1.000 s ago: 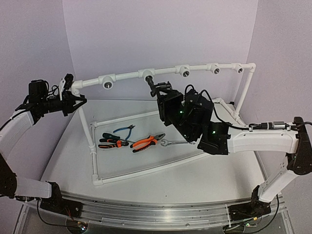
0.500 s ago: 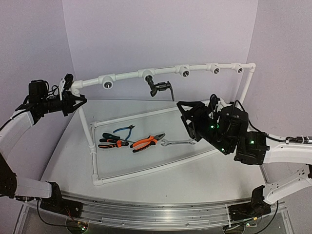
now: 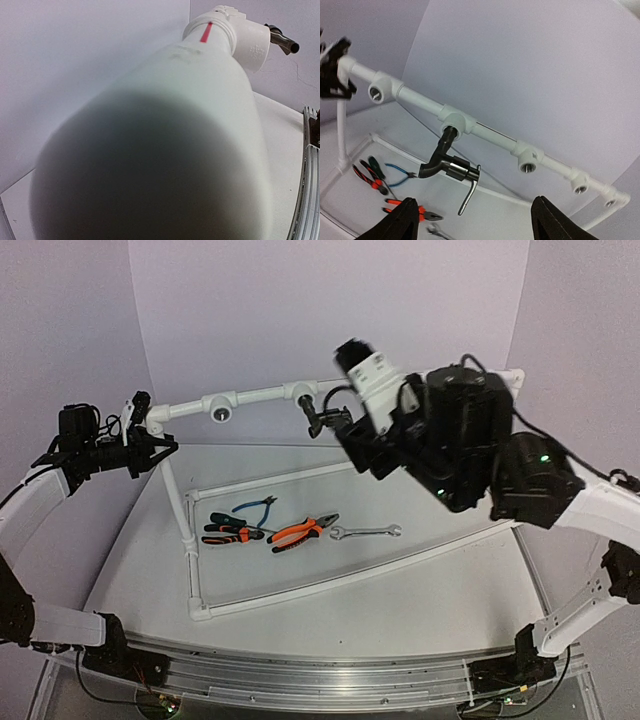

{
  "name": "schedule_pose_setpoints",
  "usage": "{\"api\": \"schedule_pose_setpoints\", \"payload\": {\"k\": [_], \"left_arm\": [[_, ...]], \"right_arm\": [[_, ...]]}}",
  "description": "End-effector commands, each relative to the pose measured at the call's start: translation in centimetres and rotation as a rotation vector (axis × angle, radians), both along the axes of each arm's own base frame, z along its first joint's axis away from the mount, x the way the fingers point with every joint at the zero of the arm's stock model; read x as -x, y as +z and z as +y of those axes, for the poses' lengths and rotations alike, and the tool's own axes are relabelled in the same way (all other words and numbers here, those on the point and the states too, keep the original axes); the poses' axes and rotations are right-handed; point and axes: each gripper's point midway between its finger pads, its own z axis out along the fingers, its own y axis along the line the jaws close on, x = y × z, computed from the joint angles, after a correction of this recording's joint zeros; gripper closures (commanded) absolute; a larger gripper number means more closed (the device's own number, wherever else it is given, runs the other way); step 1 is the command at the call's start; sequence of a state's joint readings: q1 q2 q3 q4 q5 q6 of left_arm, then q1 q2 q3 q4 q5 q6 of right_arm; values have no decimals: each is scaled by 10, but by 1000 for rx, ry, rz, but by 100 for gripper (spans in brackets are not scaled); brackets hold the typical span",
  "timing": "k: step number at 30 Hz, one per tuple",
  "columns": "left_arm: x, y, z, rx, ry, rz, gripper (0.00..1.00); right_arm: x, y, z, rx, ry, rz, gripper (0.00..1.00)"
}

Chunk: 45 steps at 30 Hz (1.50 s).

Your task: Install the water faucets

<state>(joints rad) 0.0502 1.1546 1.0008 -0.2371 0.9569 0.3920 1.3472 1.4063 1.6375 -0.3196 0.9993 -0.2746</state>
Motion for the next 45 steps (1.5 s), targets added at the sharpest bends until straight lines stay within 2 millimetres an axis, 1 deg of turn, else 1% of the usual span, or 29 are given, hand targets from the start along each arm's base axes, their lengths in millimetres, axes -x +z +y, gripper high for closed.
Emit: {"api": "schedule_pose_setpoints", "payload": {"k": [1, 3, 5, 8, 12, 15, 18, 21, 24, 27, 29, 30, 32, 34, 37, 39, 41, 43, 45], "left_arm": [[22, -26, -33, -41, -172, 5, 100], [21, -26, -33, -40, -172, 4, 100], [21, -24, -33, -38, -173, 3, 100], [21, -25, -33, -38, -173, 5, 100], [21, -24, -33, -35, -175, 4, 100], [20, -23, -33, -37, -172, 2, 100], [19, -22, -33, -38, -171, 1, 100], [19, -21, -33, -39, -169, 2, 100], [19, -22, -32, -42, -168, 2, 100], [19, -22, -32, -41, -167, 3, 100], [19, -22, -33, -41, -169, 1, 100], [20, -21, -32, -41, -168, 0, 100], [20, -21, -32, -44, -166, -1, 100], [20, -22, -32, -46, -166, 0, 100], [21, -23, -32, -45, -169, 2, 100], [21, -22, -32, -43, -168, 2, 100], [21, -22, -32, -42, -169, 3, 100], [21, -23, -33, -40, -170, 6, 100], [21, -24, -33, -36, -173, 9, 100]], "right_arm": [[-6, -27, 50, 746, 59, -418, 18], [-6, -27, 64, 829, 78, -524, 16], [-14, -22, 69, 892, 47, -584, 15], [-30, -22, 68, 937, 20, -594, 15], [-58, -40, 62, 997, -2, -568, 16], [-74, -54, 64, 1036, 3, -552, 19], [-87, -66, 66, 1070, 12, -538, 23], [-97, -71, 63, 1082, 1, -523, 28], [-99, -76, 68, 1078, 12, -521, 39], [-103, -79, 73, 1064, 4, -515, 61], [-108, -78, 73, 1034, -29, -503, 73], [-110, -77, 72, 1015, -51, -494, 77], [-112, -76, 67, 963, -90, -469, 85], [-113, -71, 61, 879, -125, -437, 91], [-111, -62, 52, 675, -172, -368, 95], [-109, -62, 48, 509, -179, -300, 96], [-105, -67, 48, 308, -159, -204, 98], [-100, -77, 51, 50, -117, -80, 99], [-95, -87, 59, -171, -67, 35, 100]]}}
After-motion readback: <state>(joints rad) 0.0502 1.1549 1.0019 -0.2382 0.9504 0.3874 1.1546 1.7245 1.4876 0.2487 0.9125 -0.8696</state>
